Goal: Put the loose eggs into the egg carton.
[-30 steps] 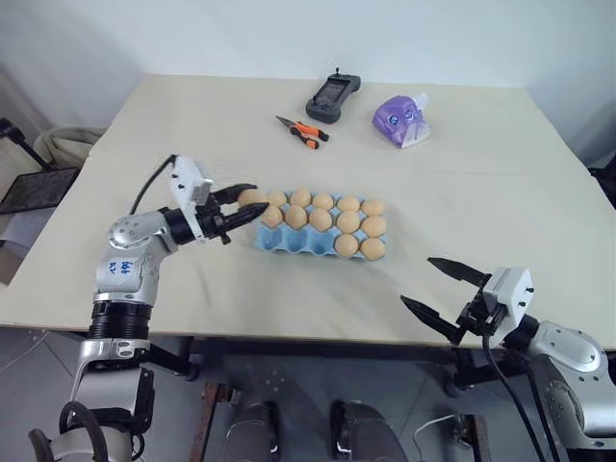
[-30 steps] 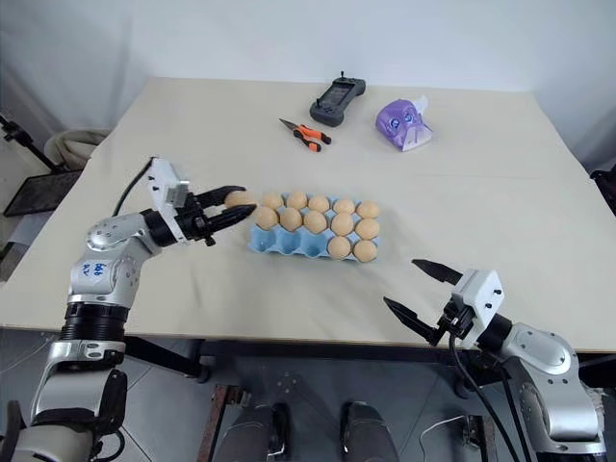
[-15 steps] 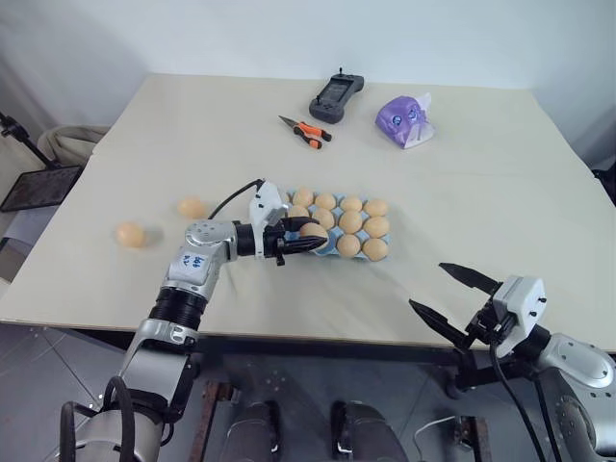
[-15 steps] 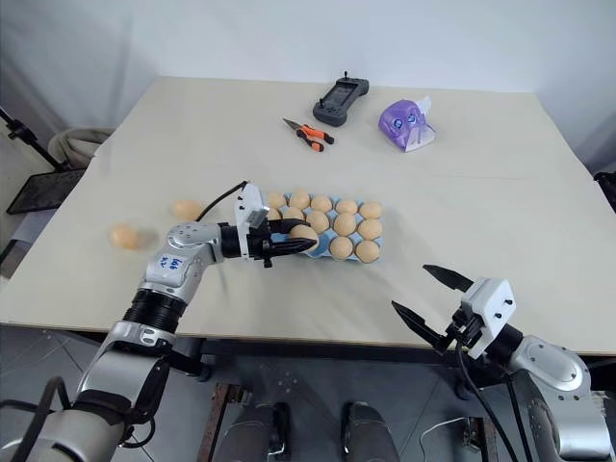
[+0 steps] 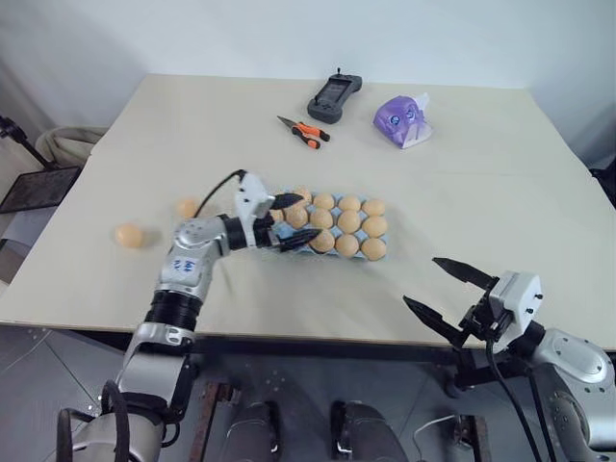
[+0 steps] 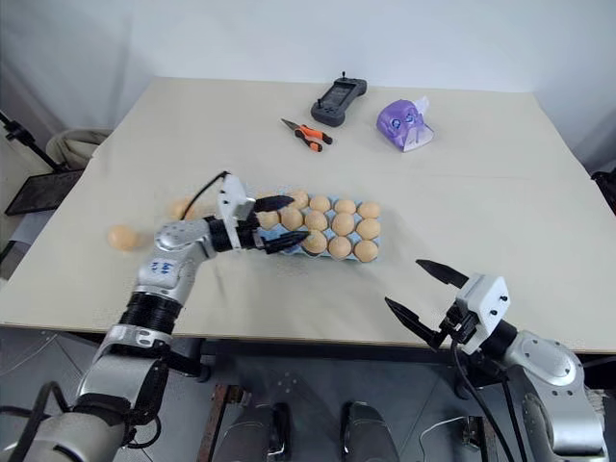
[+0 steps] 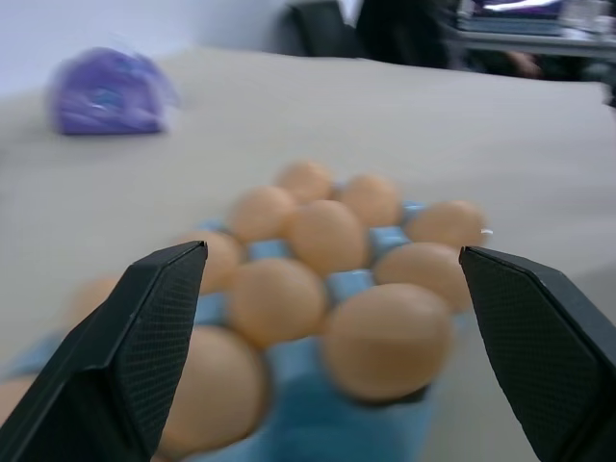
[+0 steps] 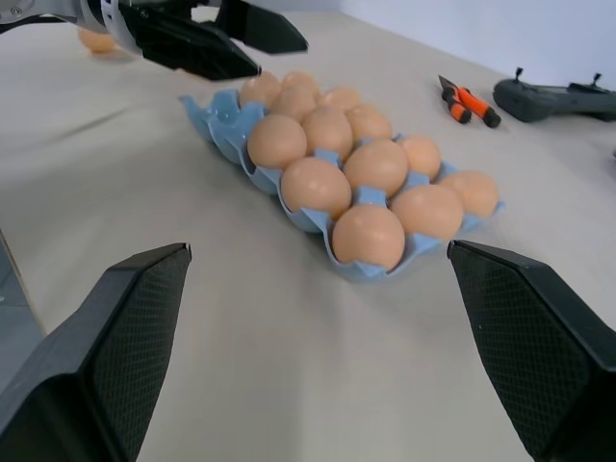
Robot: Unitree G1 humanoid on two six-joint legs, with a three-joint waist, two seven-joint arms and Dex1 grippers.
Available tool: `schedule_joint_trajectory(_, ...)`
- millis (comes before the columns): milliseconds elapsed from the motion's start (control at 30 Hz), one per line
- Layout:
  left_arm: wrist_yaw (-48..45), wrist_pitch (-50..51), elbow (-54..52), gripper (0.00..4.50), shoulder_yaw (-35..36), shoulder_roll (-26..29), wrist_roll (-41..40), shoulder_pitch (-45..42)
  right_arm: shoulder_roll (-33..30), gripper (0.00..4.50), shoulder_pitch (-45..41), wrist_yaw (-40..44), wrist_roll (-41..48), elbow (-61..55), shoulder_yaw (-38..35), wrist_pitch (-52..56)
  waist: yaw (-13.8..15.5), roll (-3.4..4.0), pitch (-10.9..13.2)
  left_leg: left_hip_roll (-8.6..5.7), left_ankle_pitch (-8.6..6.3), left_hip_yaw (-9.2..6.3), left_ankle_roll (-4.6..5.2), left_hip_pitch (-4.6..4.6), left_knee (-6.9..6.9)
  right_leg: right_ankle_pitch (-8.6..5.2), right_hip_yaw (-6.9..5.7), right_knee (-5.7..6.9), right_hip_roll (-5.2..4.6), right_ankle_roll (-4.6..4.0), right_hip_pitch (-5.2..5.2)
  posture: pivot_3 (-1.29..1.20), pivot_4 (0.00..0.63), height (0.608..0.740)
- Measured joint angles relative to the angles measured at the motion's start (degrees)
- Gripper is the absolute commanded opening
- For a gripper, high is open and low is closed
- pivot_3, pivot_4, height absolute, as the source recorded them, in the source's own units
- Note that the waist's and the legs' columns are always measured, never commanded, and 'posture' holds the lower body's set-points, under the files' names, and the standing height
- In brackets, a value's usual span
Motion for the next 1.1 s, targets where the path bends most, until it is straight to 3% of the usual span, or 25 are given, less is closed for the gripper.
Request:
schedule_joint_trajectory(367, 5.58, 3.04, -24.97, 4.47, 16.2, 9.52, -6.2, 30.0, -0.26, 4.5, -5.51, 4.44, -0.03, 4.45, 1.98, -0.01, -0.52, 0.0, 0.0, -0.02, -0.07, -0.13, -0.11, 0.02, -0.23, 0.02, -0.04, -0.16, -0.21, -0.11, 0.06, 0.0, 0.15, 0.74)
schedule_joint_trajectory(433, 5.69, 3.38, -26.29, 4.47, 19.82, 11.06, -6.78, 36.01, -1.44, 4.5, -5.41, 5.14, -0.09, 5.31, 1.93, 0.03, -0.81, 0.01, -0.01, -0.03, -0.07, -0.13, -0.12, 0.04, -0.43, -0.06, -0.02, -0.27, -0.22, -0.27, 0.01, 0.0, 0.15, 0.74)
schedule_joint_trajectory(500, 5.45, 3.36, -26.44, 4.47, 22.46, 12.03, -7.43, 40.15, -1.69, 4.5, -5.69, 5.53, -0.09, 5.94, 1.82, 0.06, -0.83, 0.01, -0.01, -0.02, -0.07, -0.13, -0.14, 0.03, -0.51, -0.51, -0.03, -0.29, -0.22, -1.09, -0.05, 0.0, 0.15, 0.74)
schedule_joint_trajectory(600, 4.17, 3.03, -26.43, 4.47, 24.76, 12.74, -8.05, 44.9, -2.07, 4.5, -6.44, 6.49, 0.0, 6.62, 1.77, 0.0, -0.78, 0.01, -0.01, -0.02, -0.09, -0.13, -0.17, 0.02, -0.58, -0.54, -0.05, -0.34, -0.22, -1.14, -0.08, 0.0, 0.15, 0.74)
schedule_joint_trajectory(867, 6.32, 3.15, -26.89, 4.47, 25.61, 12.21, -9.21, 44.68, -2.67, 4.5, -6.73, 9.34, 0.03, 9.95, 1.12, -1.3, -0.8, 0.01, -0.01, -0.03, -0.1, -0.11, -0.17, -0.02, -0.67, -0.54, -0.03, -0.49, -0.25, -1.13, -0.06, 0.0, 0.15, 0.74)
schedule_joint_trajectory(1100, 14.92, 9.86, -25.77, 4.47, 22.11, 10.73, -9.74, 31.95, -2.69, 4.5, -6.91, 10.28, -0.13, 11.81, 0.18, -2.66, -0.54, 0.01, -0.01, -0.04, -0.09, -0.11, -0.18, 0.0, -0.63, -0.26, -0.11, -0.39, -0.24, -0.64, -0.04, 0.0, 0.15, 0.74)
